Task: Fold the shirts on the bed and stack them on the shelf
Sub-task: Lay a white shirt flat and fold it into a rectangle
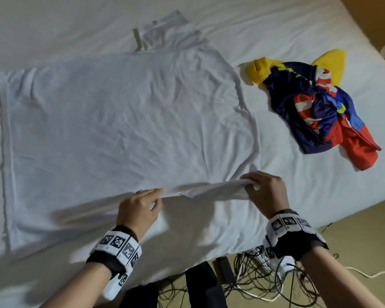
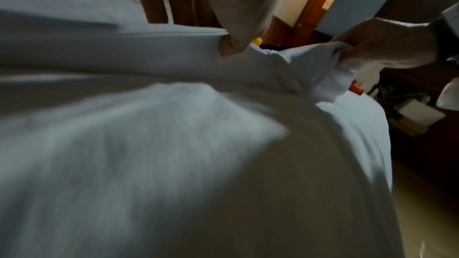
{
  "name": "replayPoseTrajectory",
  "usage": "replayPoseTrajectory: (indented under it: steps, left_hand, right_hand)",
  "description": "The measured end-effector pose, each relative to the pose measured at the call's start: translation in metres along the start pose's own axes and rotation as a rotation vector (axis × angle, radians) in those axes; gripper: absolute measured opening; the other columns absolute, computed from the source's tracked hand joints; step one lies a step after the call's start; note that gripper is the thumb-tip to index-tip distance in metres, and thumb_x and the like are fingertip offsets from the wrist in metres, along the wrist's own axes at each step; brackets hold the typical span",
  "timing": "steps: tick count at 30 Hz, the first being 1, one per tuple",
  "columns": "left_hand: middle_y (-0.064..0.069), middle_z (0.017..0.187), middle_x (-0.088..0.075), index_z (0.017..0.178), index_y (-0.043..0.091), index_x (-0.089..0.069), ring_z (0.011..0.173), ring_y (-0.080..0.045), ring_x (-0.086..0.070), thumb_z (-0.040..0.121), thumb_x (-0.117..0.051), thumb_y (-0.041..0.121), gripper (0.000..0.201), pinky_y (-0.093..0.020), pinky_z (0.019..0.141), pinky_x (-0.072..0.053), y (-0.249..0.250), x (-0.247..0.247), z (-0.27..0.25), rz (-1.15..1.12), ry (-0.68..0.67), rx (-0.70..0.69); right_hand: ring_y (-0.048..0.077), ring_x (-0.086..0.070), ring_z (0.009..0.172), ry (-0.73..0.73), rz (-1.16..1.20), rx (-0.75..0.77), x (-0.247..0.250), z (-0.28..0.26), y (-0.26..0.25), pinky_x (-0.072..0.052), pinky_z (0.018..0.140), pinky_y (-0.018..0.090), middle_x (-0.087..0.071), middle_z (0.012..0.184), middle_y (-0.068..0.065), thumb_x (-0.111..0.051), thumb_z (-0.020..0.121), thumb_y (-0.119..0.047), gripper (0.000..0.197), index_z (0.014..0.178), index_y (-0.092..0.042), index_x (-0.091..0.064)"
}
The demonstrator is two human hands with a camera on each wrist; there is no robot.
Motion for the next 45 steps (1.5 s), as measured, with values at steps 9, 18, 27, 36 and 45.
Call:
replayPoseTrajectory:
  steps: [9, 18, 27, 36, 45]
  left_hand:
    - [-0.002, 0.083, -0.076, 0.094, 0.020, -0.078, 0.074, -0.020, -0.071, 0.084, -0.067, 0.044, 0.029, -0.024, 0.065, -0.049, -0.046, 0.023, 0.097, -0.124, 0.001, 0.146]
    - [-0.010, 0.087, -0.076, 0.094, 0.014, -0.077, 0.086, -0.025, -0.072, 0.083, -0.073, 0.040, 0.029, -0.037, 0.079, -0.056, -0.079, 0.009, 0.139, -0.164, 0.026, 0.267]
    - [-0.015, 0.100, -0.070, 0.101, 0.005, -0.072, 0.094, -0.038, -0.064, 0.067, -0.073, -0.004, 0.035, -0.045, 0.086, -0.051, -0.085, 0.003, 0.126, -0.012, 0.046, 0.224]
    - [-0.012, 0.112, -0.066, 0.112, 0.013, -0.068, 0.098, -0.039, -0.061, 0.052, -0.076, -0.006, 0.064, -0.052, 0.083, -0.051, -0.158, 0.052, 0.025, 0.294, -0.032, 0.388]
    - [-0.006, 0.103, -0.071, 0.101, 0.018, -0.073, 0.100, -0.033, -0.063, 0.056, -0.067, -0.007, 0.052, -0.041, 0.085, -0.052, -0.232, 0.139, -0.020, 0.235, -0.032, 0.571]
  right_hand:
    - [0.028, -0.066, 0.084, -0.122, -0.007, 0.026, -0.010, 0.163, -0.063, -0.054, 0.073, 0.038, -0.073, 0.086, 0.003, -0.058, 0.076, -0.016, 0.024, 0.090, -0.026, -0.076]
    - [0.032, -0.063, 0.097, -0.150, -0.142, -0.003, -0.042, 0.223, -0.084, -0.052, 0.077, 0.037, -0.071, 0.102, 0.009, -0.050, 0.081, -0.008, 0.033, 0.101, -0.023, -0.072]
    - [0.036, -0.009, 0.147, -0.092, -0.168, 0.122, -0.103, 0.120, -0.116, -0.007, 0.113, 0.066, -0.015, 0.160, 0.012, -0.060, 0.064, -0.001, 0.087, 0.145, -0.019, -0.037]
    - [0.037, -0.034, 0.140, -0.277, -0.057, 0.493, -0.190, 0.048, -0.202, -0.024, 0.113, 0.061, -0.043, 0.147, 0.014, -0.062, 0.058, 0.000, 0.071, 0.128, -0.008, -0.054]
    - [0.024, -0.032, 0.137, -0.547, -0.240, 0.552, -0.254, 0.066, -0.280, -0.016, 0.115, 0.048, -0.045, 0.144, 0.000, -0.058, 0.089, -0.019, 0.053, 0.140, -0.021, -0.045]
Point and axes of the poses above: each hand's wrist, its own z-axis towards the middle knuckle, its own x-axis out of the back of the hand, y = z × x, the point moved 9 cm from there along z, towards the middle knuckle
